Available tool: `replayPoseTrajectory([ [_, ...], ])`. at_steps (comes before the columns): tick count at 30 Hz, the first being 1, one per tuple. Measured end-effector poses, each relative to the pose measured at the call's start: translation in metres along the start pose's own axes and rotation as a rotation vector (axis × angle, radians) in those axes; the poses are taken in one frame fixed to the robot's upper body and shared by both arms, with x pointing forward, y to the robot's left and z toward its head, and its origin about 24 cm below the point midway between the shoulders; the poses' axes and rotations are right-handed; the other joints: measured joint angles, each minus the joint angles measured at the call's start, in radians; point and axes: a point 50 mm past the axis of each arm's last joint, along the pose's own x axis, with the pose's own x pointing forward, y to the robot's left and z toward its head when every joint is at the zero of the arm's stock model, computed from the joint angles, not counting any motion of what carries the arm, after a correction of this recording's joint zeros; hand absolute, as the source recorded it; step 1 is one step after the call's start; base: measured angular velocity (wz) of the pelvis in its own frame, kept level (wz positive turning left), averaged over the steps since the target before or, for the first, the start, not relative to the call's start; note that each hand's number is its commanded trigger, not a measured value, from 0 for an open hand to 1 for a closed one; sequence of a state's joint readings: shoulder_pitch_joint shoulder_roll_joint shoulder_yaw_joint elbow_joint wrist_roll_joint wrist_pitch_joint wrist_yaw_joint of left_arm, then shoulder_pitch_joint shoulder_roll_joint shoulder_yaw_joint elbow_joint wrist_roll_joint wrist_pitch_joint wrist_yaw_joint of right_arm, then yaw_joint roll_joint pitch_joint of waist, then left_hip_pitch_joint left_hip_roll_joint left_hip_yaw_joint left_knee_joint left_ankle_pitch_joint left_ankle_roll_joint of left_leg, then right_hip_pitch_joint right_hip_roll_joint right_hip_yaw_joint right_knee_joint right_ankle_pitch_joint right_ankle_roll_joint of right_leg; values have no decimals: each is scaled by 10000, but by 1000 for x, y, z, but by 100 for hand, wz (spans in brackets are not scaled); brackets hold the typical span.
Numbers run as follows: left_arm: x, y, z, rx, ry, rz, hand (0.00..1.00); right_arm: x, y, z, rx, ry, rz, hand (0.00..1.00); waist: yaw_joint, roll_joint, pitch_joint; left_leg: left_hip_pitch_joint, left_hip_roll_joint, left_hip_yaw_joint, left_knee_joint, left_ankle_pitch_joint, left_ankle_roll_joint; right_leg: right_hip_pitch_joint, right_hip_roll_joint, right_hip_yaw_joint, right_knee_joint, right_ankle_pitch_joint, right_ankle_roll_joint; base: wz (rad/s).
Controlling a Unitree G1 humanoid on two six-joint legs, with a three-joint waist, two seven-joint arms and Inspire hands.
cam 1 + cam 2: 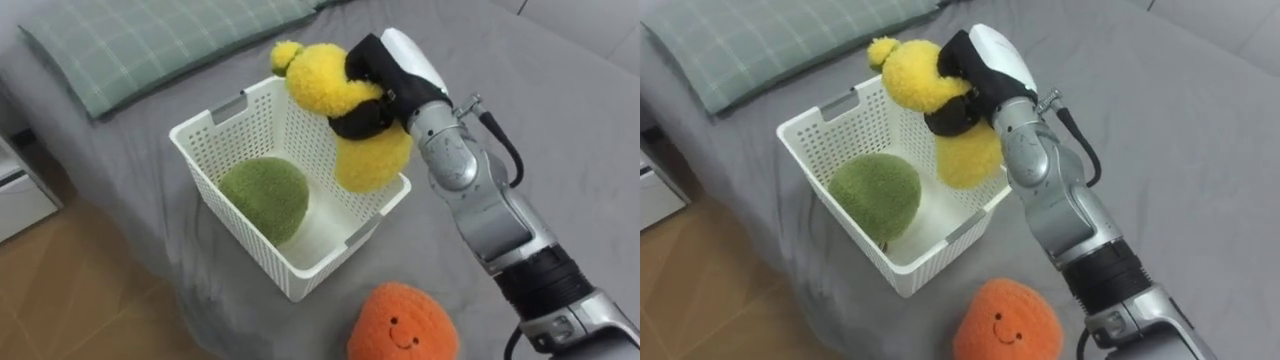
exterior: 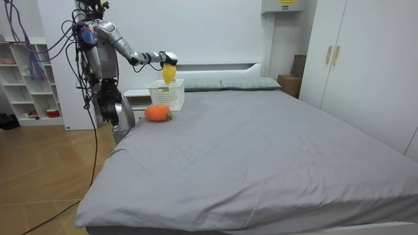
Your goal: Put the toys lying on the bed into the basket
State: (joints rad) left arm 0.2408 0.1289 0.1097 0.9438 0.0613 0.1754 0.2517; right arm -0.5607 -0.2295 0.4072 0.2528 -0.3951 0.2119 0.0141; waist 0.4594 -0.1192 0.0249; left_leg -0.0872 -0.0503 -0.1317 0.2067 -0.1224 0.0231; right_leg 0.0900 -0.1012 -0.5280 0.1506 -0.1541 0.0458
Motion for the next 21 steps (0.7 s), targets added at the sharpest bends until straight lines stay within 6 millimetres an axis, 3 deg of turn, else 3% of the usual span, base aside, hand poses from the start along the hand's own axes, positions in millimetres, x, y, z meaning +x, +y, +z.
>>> replayPoseTrajectory([
  [3,0,0,0,-39,27,21,0,0,6,-8,-63,356,239,100,116,16,8,-99,-104,-210,59,23,-11,11,-1,-211,-5,-4,5,18],
  [4,0,0,-1,-38,44,32,0,1,7,-10,-70,446,272,91,142,30,16,-147,-124,-280,88,29,-12,9,-3,-272,-6,-9,14,19],
  [5,0,0,-1,-38,55,33,0,1,7,-11,-72,470,283,69,139,33,18,-168,-131,-314,103,32,-13,3,-4,-301,-6,-10,14,15],
  [7,0,-1,0,-45,48,10,0,1,8,-14,-78,574,316,59,171,53,25,-235,-145,-374,146,42,-11,-10,-4,-368,-6,-11,15,9],
  [9,0,-1,-2,-44,111,22,0,1,11,-18,-94,762,391,40,266,47,21,-234,-150,-392,148,52,-11,5,-5,-386,-5,-11,15,2],
  [10,0,-1,-1,-51,85,19,0,1,12,-21,-108,884,435,18,306,41,18,-238,-155,-406,151,56,-11,13,-11,-418,-5,-11,16,5],
  [11,0,-1,0,-56,66,18,0,1,12,-23,-114,954,445,3,310,38,16,-239,-161,-434,151,62,-11,27,-16,-460,-5,-12,16,11],
  [15,1,-1,6,-80,-73,21,0,1,19,-31,-51,1371,501,0,419,-38,-28,-222,-170,-499,151,89,-12,89,-32,-516,-28,-45,31,5],
  [21,1,0,5,-66,-56,35,0,1,20,-31,-52,1382,365,0,412,-136,-30,-140,-179,-510,152,95,-6,211,-19,-514,-136,-49,37,0],
])
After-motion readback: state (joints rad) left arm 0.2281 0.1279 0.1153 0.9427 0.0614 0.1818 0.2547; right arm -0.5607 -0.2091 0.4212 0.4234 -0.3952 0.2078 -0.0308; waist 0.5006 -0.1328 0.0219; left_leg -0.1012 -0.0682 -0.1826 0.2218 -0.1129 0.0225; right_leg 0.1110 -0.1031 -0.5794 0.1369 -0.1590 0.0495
